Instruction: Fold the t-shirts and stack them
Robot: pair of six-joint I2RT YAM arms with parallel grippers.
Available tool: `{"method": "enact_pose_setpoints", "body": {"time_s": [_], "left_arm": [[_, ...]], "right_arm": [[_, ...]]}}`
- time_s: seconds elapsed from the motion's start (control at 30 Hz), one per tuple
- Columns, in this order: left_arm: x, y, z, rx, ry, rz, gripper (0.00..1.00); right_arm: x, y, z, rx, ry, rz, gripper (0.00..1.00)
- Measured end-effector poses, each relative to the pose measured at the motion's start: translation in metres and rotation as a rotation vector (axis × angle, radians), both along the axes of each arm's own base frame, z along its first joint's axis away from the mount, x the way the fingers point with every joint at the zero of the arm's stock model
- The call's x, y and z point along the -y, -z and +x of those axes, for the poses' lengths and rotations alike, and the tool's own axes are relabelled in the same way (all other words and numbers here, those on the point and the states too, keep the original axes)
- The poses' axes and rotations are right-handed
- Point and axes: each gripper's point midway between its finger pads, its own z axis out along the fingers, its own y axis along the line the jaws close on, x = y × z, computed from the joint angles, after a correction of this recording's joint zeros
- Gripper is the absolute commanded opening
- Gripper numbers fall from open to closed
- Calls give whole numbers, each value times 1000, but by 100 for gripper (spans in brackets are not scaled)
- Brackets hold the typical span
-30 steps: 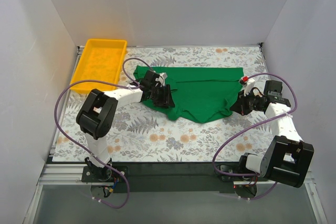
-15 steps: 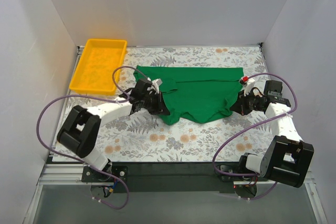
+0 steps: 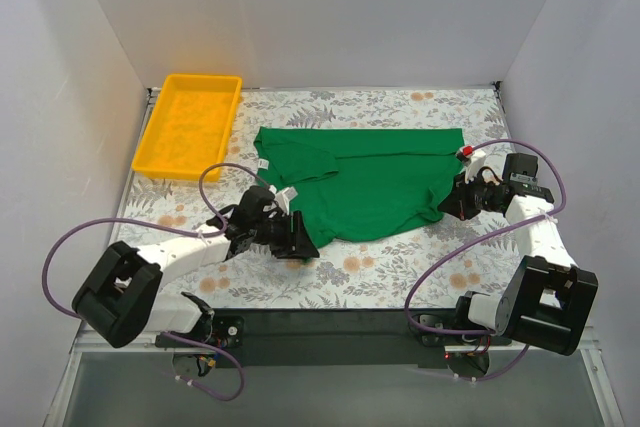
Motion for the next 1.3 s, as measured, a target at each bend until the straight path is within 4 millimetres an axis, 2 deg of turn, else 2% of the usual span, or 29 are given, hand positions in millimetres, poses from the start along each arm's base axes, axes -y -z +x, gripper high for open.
{"method": "enact_pose_setpoints", "body": {"time_s": [0.1, 0.17, 0.33, 0.43, 0.6, 0.8, 1.3], "left_arm": [[-3, -3, 0, 25, 2, 18, 44], [-8, -9, 8, 72, -29, 52, 50], [-16, -42, 39, 230, -116, 104, 51], [-19, -42, 47, 237, -138, 149, 51], [-39, -17, 39, 164, -170, 272, 50], [-54, -15, 32, 154, -195, 330, 50], [-57, -1, 4, 24, -107, 366, 49]], "right_arm": [[0, 0, 0, 0, 0, 0, 1], [0, 0, 0, 0, 0, 0, 1], [0, 1, 0, -4, 0, 1, 1], [0, 1, 0, -5, 0, 2, 1], [0, 1, 0, -6, 0, 1, 1], [0, 2, 0, -9, 0, 3, 1], [0, 2, 0, -11, 0, 3, 1]]}}
